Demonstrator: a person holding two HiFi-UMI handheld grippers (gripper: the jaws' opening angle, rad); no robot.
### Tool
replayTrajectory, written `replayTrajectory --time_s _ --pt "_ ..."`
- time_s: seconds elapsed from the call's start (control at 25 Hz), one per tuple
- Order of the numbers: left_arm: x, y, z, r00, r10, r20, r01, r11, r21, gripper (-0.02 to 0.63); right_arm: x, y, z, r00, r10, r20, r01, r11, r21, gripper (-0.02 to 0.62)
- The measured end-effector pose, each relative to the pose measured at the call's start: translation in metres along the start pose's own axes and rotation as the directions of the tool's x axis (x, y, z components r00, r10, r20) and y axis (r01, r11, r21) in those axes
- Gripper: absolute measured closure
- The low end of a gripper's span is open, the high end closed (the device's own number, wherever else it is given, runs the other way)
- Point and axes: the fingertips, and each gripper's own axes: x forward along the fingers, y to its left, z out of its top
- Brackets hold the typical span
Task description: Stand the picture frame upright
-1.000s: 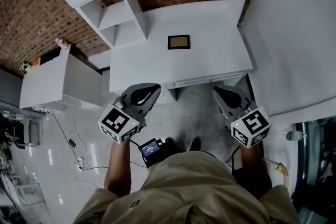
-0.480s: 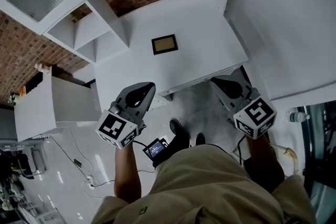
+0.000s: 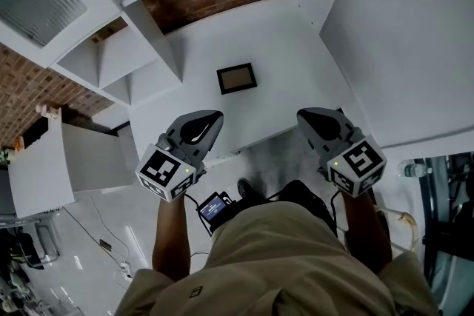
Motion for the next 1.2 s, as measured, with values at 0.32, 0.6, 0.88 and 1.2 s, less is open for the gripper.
replayTrajectory --time_s 0.32,0.6,0.88,1.2 --pt "0.028 0.047 -0.017 1.000 -0.011 -0.020 0.010 0.999 -0.049 0.598 0.048 -0.036 -0.002 0.999 -0.011 -0.037 0.011 1.000 0.002 0.591" --pt "0.062 0.090 -0.022 0.997 0.020 -0.071 -0.025 0.998 -0.065 0.598 0.093 -0.085 0.003 0.997 0.042 -0.060 -0.041 0.999 0.005 0.591" --pt "0.093 0.160 -0.027 0.992 0.105 -0.065 -0.111 0.989 -0.098 0.598 0.156 -0.131 0.017 0.990 0.106 -0.094 -0.109 0.993 -0.032 0.591" --pt "0.115 0.198 -0.086 0.975 0.179 -0.134 -0.204 0.958 -0.200 0.598 0.223 -0.153 -0.035 0.962 0.203 -0.184 -0.199 0.979 0.037 0.591"
